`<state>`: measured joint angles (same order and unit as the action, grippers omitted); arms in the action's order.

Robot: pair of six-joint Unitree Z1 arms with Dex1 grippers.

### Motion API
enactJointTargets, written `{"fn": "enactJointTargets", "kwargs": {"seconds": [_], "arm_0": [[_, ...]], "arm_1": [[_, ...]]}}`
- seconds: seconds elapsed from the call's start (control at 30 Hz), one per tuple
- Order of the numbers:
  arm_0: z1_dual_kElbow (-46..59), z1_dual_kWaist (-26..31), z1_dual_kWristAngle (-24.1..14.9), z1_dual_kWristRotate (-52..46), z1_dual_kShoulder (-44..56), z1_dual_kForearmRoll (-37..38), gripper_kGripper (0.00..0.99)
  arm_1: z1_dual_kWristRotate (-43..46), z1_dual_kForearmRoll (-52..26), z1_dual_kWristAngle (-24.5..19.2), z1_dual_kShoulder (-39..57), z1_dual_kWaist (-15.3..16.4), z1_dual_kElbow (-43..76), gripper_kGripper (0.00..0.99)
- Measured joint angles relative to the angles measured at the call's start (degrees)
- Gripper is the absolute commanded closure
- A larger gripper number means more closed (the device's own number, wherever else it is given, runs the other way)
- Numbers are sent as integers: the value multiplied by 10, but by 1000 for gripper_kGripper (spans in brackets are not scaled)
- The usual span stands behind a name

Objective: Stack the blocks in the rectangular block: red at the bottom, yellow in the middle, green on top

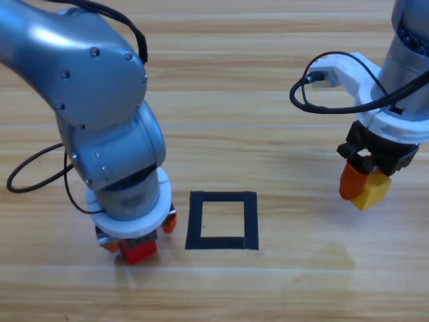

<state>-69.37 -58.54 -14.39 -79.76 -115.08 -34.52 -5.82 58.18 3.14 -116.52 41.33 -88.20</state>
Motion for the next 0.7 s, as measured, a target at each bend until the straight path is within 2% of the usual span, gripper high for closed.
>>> {"fn": "enactJointTargets", "kwargs": {"seconds": [0.23,0.43,0.53,0.7], "arm_0": [[0,0,0,11,-2,0,557],[-37,0,-3,96,-8,-10,907],[-91,0,-5,163,-14,-44,909],[-179,0,-5,279,-36,-59,910]], "arm_1": [[-3,0,2,0,0,2,990],[-4,-15,-10,0,0,16,990],[-7,-19,-15,0,0,21,990],[-21,-23,-26,0,0,22,990]]}}
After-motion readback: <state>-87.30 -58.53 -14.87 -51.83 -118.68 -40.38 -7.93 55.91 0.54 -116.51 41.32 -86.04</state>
